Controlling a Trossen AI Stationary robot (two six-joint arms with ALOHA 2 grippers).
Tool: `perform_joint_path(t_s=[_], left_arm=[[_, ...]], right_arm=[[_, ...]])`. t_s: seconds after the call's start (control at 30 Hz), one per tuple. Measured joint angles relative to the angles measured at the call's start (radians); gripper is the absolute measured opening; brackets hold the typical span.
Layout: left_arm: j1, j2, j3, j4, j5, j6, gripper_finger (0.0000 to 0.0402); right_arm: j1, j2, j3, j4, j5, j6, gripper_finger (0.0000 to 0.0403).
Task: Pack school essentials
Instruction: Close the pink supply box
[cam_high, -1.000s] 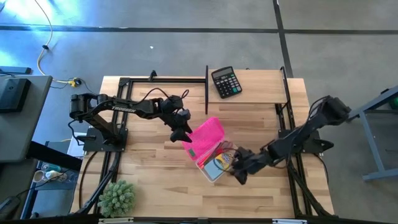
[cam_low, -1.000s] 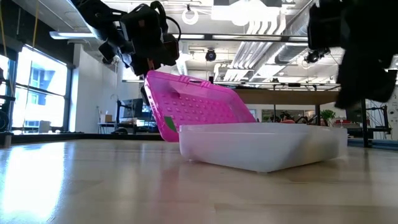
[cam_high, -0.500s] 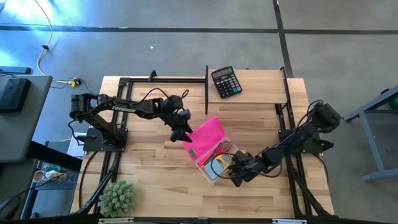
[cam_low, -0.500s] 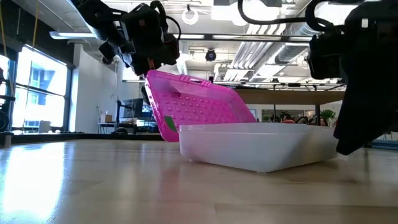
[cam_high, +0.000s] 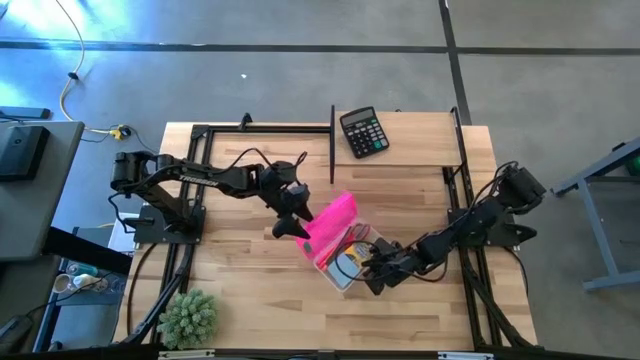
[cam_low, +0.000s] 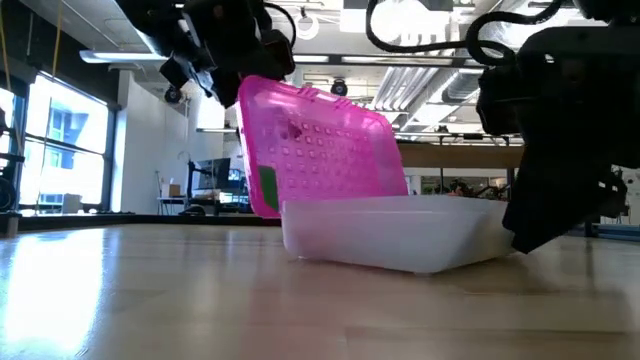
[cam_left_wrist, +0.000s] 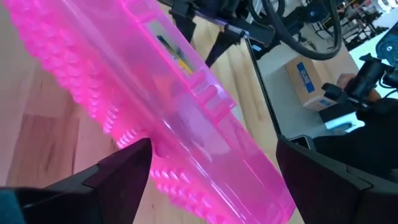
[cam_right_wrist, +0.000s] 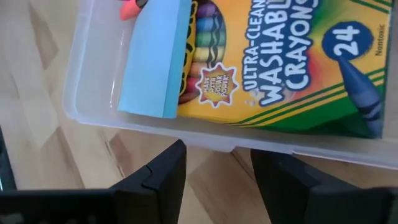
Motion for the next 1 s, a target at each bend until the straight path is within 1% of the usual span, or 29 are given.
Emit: perform_joint_path(t_s=[0.4, 0.6, 0.77, 0.87, 1.0], left_arm=[[-0.069, 0.0, 0.077, -0.005, -0.003, 0.026, 0.033], [-0.088, 0.004, 0.078, -0.018, -0.085, 0.031, 0.033], [-0.098, 0.026, 0.078, -0.022, -0.116, 0.045, 0.033], [-0.099, 0.048, 0.078, -0.025, -0.117, 0.045, 0.033], [-0.098, 0.06, 0.078, -0.032, -0.117, 0.045, 0.033]], right_arm=[[-0.067, 0.0, 0.0, 0.032, 0.018, -0.032, 0.0172], [-0.098, 0.0, 0.0, 0.083, 0.047, -0.073, 0.0172], [-0.129, -0.001, 0.0, 0.099, 0.05, -0.09, 0.0172], [-0.14, -0.001, 0.0, 0.096, 0.038, -0.092, 0.0172], [-0.139, -0.001, 0.0, 0.097, -0.045, -0.103, 0.0172]])
